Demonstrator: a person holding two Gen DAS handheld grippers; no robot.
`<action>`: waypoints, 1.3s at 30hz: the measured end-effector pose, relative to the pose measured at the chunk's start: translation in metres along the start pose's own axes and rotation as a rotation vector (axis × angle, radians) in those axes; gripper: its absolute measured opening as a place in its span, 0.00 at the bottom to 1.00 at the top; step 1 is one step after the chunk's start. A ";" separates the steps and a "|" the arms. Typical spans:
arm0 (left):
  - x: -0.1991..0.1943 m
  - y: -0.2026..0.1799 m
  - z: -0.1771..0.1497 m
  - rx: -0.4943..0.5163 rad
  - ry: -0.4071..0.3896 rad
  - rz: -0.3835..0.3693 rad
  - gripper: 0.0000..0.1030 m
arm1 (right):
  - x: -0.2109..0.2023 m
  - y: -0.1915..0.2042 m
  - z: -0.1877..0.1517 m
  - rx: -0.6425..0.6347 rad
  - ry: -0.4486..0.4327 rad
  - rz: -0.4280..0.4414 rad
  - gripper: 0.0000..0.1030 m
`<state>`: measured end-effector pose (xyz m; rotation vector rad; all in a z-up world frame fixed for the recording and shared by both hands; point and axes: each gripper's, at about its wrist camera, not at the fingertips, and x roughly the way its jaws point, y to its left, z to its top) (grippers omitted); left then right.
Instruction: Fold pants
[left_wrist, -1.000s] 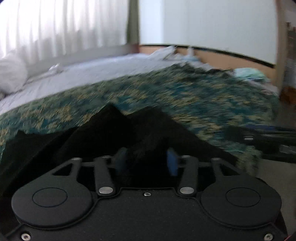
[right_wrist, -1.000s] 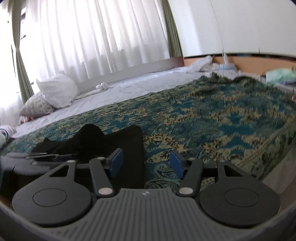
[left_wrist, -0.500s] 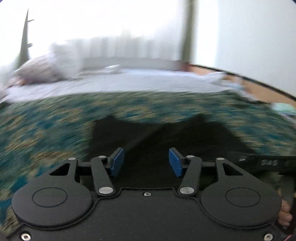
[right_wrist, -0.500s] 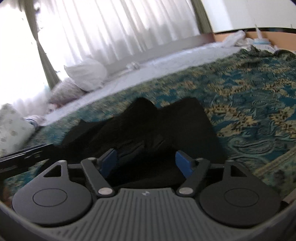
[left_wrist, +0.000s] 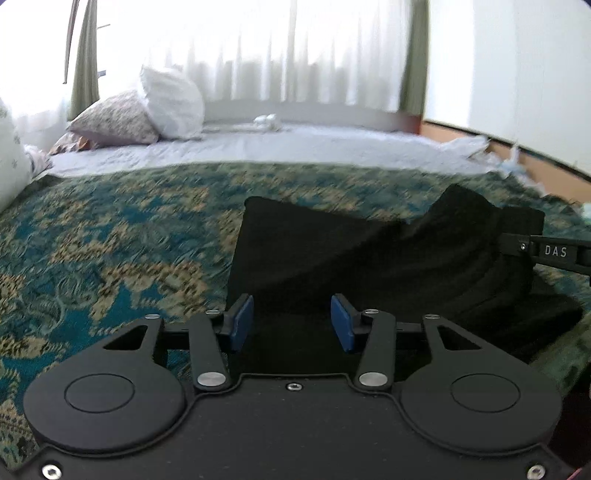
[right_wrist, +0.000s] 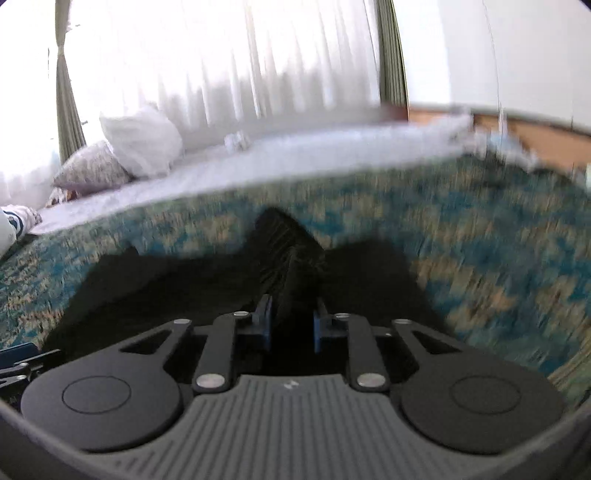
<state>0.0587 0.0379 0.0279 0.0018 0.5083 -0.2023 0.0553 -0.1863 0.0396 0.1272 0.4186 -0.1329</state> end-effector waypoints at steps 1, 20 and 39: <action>-0.004 -0.005 0.002 0.006 -0.005 -0.014 0.43 | -0.006 -0.002 -0.001 -0.020 -0.022 -0.017 0.23; 0.069 -0.031 0.074 0.147 0.014 -0.063 0.40 | 0.005 -0.064 -0.040 0.048 0.039 -0.028 0.32; 0.160 -0.028 0.068 0.110 0.146 -0.006 0.20 | 0.007 -0.074 -0.037 0.030 0.058 0.002 0.49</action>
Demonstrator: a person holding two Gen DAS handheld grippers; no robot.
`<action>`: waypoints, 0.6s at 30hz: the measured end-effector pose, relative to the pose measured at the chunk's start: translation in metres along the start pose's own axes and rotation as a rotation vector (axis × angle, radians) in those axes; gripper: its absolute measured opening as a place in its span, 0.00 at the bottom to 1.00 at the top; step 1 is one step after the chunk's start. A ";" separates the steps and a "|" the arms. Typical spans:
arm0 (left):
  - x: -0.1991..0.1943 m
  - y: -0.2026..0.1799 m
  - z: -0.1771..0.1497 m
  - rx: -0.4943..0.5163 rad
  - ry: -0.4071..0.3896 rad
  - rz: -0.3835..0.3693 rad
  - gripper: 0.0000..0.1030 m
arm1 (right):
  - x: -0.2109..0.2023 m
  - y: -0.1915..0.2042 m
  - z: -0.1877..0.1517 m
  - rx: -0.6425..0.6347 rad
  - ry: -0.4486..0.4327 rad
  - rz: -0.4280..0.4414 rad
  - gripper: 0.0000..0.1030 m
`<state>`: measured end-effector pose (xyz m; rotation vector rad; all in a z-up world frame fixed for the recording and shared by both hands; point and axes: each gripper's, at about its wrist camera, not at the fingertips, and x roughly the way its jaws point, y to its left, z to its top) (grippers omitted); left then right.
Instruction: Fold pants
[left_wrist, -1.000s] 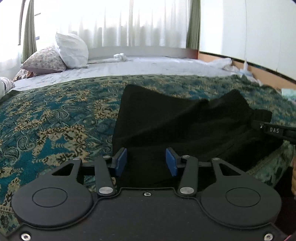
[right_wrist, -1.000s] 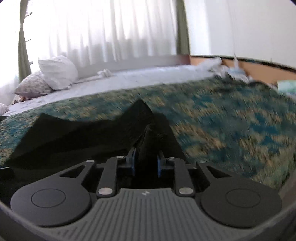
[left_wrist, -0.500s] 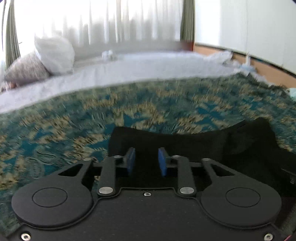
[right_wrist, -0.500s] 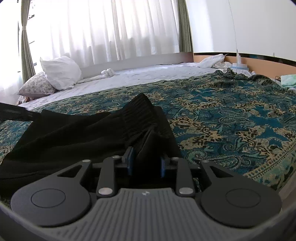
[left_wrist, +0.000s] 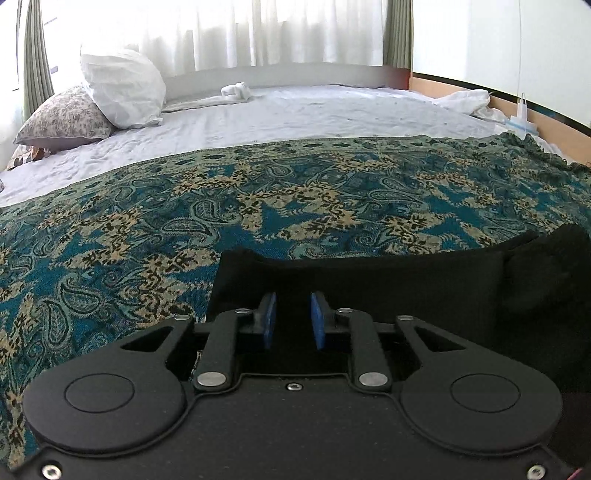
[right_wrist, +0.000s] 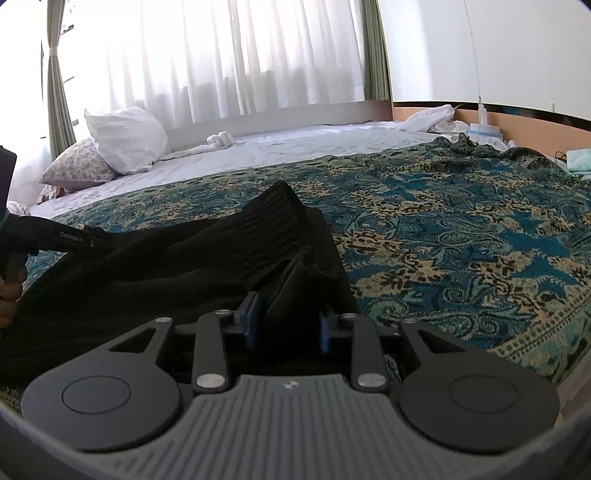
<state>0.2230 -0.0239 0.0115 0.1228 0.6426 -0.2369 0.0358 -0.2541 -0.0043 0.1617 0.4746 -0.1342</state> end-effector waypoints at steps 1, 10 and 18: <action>-0.001 0.000 0.000 0.003 0.000 0.001 0.20 | -0.002 0.001 0.001 -0.010 -0.006 -0.006 0.53; -0.013 0.008 0.003 -0.070 -0.008 -0.020 0.20 | -0.046 0.048 0.007 -0.190 -0.212 -0.176 0.89; -0.088 0.012 -0.031 -0.090 -0.077 -0.031 0.21 | -0.015 0.073 0.045 -0.188 -0.149 0.079 0.77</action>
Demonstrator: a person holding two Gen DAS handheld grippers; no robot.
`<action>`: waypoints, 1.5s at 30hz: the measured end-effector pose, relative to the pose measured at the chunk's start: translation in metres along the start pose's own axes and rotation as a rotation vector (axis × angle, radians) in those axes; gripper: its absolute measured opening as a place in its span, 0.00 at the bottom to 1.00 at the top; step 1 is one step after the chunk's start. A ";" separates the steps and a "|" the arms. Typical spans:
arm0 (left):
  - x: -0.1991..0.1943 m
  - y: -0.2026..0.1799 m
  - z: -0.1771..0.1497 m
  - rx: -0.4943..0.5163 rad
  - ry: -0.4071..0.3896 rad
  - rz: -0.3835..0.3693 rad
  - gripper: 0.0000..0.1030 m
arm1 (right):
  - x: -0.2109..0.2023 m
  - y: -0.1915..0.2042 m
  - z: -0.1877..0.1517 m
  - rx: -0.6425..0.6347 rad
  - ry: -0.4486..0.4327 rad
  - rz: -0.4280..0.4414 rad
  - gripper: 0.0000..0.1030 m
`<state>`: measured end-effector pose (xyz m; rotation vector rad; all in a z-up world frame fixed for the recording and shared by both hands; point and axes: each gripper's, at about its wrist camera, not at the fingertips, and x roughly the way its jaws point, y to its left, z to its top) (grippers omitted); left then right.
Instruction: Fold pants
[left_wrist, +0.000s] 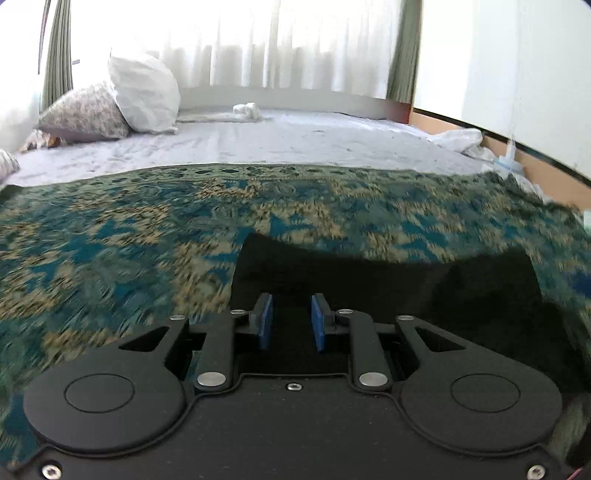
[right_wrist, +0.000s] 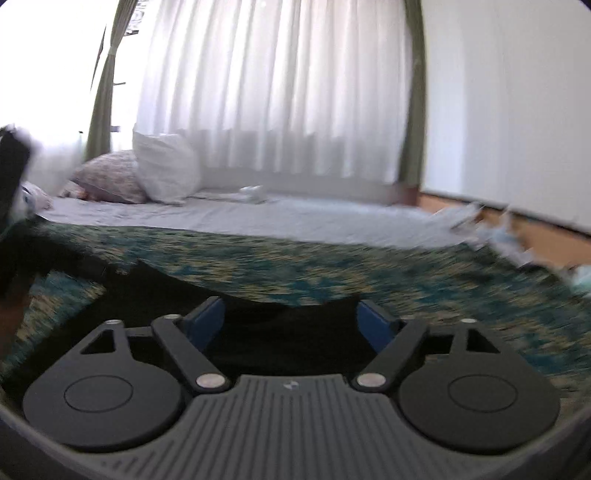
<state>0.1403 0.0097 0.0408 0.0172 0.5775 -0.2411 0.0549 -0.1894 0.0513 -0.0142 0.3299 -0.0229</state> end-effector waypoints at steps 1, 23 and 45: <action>-0.008 -0.001 -0.010 0.008 0.001 0.004 0.21 | 0.011 -0.004 0.006 0.012 0.029 0.022 0.72; -0.039 -0.034 -0.066 0.114 0.004 0.031 0.25 | 0.088 -0.024 -0.011 -0.170 0.225 -0.068 0.46; -0.099 -0.042 -0.086 0.021 0.061 0.081 0.91 | -0.069 0.006 -0.057 -0.070 0.125 -0.011 0.83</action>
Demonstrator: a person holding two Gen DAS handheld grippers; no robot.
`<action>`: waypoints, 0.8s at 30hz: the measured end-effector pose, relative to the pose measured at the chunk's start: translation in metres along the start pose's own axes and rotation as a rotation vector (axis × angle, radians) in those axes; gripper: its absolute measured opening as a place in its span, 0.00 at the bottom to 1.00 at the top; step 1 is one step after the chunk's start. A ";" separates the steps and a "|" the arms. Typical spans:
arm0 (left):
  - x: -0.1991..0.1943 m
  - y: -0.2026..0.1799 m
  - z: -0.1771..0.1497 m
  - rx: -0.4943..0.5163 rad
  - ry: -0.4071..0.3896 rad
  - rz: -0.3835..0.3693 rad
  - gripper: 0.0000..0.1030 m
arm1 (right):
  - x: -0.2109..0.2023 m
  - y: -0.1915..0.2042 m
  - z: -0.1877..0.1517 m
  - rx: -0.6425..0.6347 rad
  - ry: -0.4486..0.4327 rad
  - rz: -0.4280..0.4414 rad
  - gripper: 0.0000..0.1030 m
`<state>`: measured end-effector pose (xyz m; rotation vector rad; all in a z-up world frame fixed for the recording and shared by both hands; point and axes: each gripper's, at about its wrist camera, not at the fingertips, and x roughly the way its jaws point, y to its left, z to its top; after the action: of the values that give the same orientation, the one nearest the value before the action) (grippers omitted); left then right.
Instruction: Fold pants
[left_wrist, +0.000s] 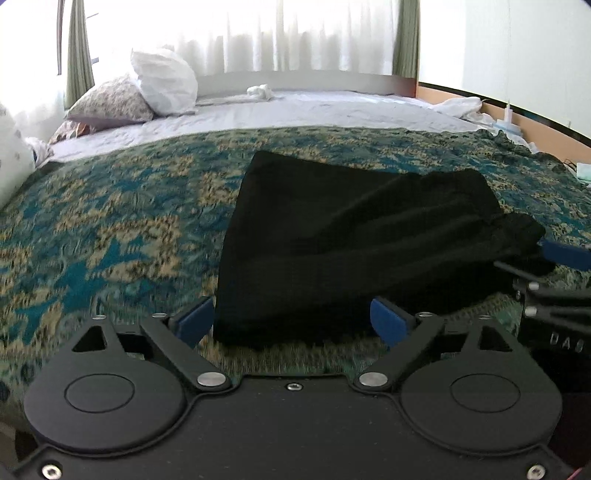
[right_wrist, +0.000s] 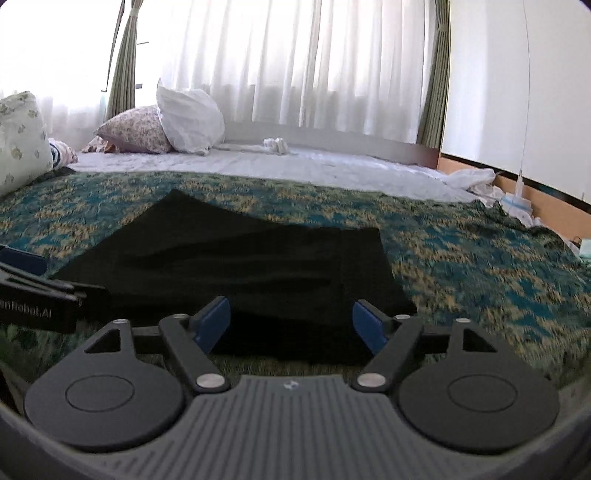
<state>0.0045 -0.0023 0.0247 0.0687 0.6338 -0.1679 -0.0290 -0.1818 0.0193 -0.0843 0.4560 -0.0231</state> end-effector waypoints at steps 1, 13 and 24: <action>0.000 0.001 -0.003 -0.007 0.006 0.003 0.92 | -0.001 0.001 -0.003 0.006 0.010 0.000 0.84; 0.009 0.002 -0.016 -0.037 0.064 0.024 1.00 | 0.008 0.002 -0.019 0.029 0.086 0.016 0.90; 0.015 0.004 -0.017 -0.046 0.057 0.009 1.00 | 0.017 0.001 -0.020 0.030 0.120 0.042 1.00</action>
<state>0.0073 0.0016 0.0023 0.0317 0.6934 -0.1425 -0.0222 -0.1829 -0.0058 -0.0435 0.5774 0.0067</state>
